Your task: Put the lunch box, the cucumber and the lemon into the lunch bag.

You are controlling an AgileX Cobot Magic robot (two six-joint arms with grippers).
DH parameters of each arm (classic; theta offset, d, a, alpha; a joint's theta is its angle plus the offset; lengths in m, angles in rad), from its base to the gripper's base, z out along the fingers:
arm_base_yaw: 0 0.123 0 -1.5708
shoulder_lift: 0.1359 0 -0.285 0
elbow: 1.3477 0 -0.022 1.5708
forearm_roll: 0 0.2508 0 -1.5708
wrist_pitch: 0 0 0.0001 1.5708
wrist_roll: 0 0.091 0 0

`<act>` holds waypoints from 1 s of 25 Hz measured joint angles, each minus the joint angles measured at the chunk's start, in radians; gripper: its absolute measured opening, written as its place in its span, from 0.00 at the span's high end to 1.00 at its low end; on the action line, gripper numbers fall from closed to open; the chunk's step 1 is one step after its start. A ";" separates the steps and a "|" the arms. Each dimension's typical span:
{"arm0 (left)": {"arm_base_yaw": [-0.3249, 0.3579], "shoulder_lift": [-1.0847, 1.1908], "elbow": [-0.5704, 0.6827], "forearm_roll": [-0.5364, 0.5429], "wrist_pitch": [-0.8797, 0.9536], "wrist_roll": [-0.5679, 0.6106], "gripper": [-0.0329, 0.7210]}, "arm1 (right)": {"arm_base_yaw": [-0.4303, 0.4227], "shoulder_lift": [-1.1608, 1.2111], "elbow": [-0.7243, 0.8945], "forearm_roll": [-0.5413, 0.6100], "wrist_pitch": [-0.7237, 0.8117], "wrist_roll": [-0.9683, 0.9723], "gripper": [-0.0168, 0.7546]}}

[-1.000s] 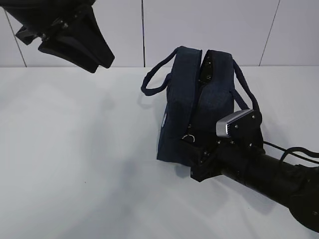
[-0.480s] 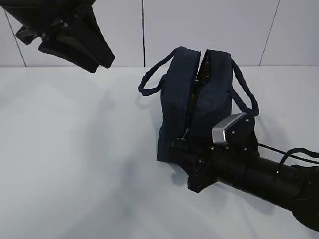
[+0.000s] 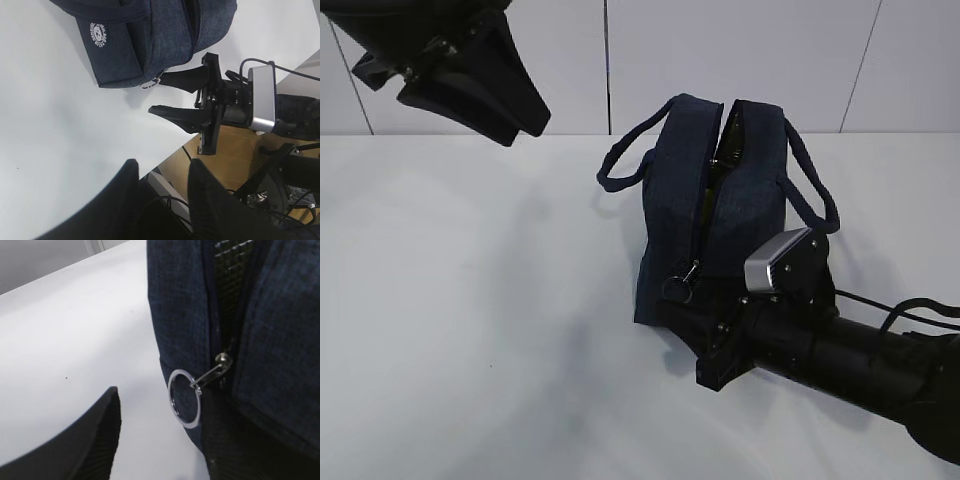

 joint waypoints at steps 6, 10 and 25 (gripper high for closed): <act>0.000 0.000 0.000 -0.017 0.000 0.000 0.64 | 0.000 0.048 -0.007 -0.002 -0.002 0.002 0.45; 0.000 0.000 0.000 -0.020 0.000 0.000 0.64 | 0.000 0.062 -0.024 0.000 -0.002 0.004 0.45; 0.000 0.000 0.000 -0.020 0.000 0.000 0.64 | 0.000 0.083 -0.075 0.092 -0.002 0.053 0.45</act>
